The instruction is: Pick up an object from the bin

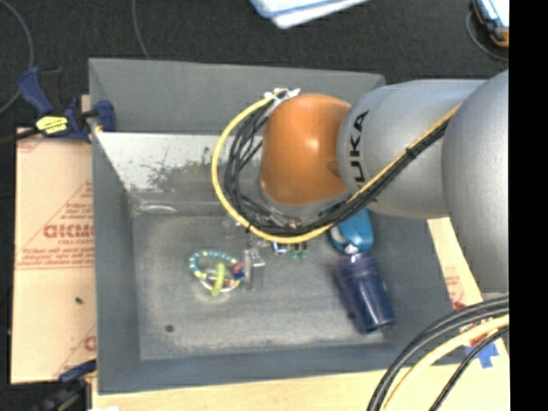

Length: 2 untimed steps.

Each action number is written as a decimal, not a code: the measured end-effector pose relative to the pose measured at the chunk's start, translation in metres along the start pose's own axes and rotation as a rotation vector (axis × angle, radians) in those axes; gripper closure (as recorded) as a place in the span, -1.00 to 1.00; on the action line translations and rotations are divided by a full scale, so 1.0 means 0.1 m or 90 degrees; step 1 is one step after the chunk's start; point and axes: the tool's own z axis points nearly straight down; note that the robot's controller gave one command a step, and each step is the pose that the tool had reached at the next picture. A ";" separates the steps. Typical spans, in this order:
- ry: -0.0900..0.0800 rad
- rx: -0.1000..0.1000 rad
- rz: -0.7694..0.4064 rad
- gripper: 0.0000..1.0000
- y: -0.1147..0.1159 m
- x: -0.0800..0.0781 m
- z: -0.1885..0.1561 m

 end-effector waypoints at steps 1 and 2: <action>-0.009 0.000 -0.011 -1.00 -0.02 -0.02 0.43; -0.002 -0.001 0.077 1.00 -0.21 0.02 0.72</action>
Offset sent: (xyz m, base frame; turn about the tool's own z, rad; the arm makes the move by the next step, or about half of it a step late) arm -0.0002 -0.0208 -0.0733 0.1196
